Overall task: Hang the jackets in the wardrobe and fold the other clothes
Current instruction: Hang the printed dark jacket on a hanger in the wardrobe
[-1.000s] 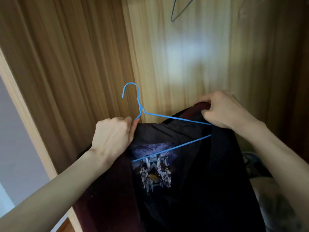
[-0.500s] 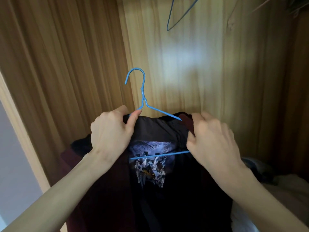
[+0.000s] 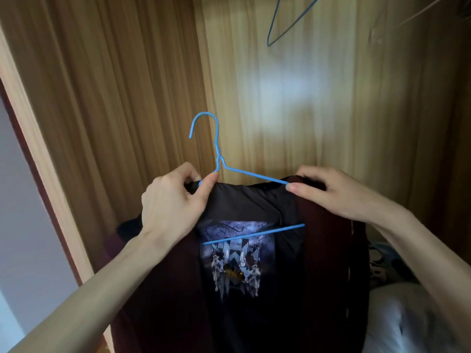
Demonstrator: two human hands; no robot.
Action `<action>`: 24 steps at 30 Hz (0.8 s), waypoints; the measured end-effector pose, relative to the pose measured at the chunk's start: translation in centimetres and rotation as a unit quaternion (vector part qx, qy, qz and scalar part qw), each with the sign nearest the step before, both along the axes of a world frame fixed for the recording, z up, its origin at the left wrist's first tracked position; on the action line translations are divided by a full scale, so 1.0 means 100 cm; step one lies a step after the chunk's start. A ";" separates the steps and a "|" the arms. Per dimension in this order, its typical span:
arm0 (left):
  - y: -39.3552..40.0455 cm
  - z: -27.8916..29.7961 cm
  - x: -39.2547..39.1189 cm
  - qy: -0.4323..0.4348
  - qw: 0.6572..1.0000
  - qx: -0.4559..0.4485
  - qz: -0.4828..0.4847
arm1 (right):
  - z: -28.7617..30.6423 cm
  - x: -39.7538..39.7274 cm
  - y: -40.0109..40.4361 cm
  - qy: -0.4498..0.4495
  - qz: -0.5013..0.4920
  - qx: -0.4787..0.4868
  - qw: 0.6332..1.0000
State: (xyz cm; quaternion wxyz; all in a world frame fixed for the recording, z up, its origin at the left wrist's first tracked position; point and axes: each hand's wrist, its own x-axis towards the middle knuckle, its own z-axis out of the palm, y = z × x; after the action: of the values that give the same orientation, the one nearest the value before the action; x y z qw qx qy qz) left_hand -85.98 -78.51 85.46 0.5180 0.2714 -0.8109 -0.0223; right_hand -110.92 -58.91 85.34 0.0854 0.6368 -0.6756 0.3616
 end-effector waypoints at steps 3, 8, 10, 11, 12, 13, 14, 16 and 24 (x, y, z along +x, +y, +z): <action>-0.010 0.002 0.000 -0.111 0.986 0.070 -0.104 | -0.004 0.001 0.000 0.022 -0.007 -0.046 0.999; -0.010 0.000 -0.002 -0.174 0.927 0.162 -0.290 | -0.014 0.002 0.001 0.085 -0.046 -0.075 0.992; -0.010 -0.006 -0.003 -0.166 0.934 0.117 -0.296 | -0.015 0.001 0.003 0.098 -0.066 -0.076 0.990; -0.010 -0.008 -0.004 -0.158 0.940 0.094 -0.289 | -0.016 0.000 0.004 0.105 -0.074 -0.072 0.989; -0.011 -0.010 -0.005 -0.148 0.946 0.081 -0.278 | -0.015 0.000 0.004 0.117 -0.079 -0.066 0.988; -0.011 -0.010 -0.006 -0.140 0.951 0.076 -0.265 | -0.015 0.000 0.003 0.132 -0.083 -0.058 0.986; -0.012 -0.011 -0.007 -0.140 0.956 0.068 -0.250 | -0.014 0.001 0.002 0.146 -0.088 -0.050 0.984; -0.013 -0.010 -0.008 -0.155 0.964 0.025 -0.214 | -0.012 0.000 0.001 0.173 -0.100 -0.045 0.979; -0.001 -0.008 -0.024 -0.289 0.923 -0.252 0.042 | 0.026 -0.003 0.012 0.186 -0.118 -0.106 0.970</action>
State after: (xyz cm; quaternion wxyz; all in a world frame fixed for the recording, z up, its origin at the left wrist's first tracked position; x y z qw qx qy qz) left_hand -88.35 -78.65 84.66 0.3124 0.1606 -0.8923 0.2837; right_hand -111.17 -57.66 87.92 0.3186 0.5956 -0.6764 0.2938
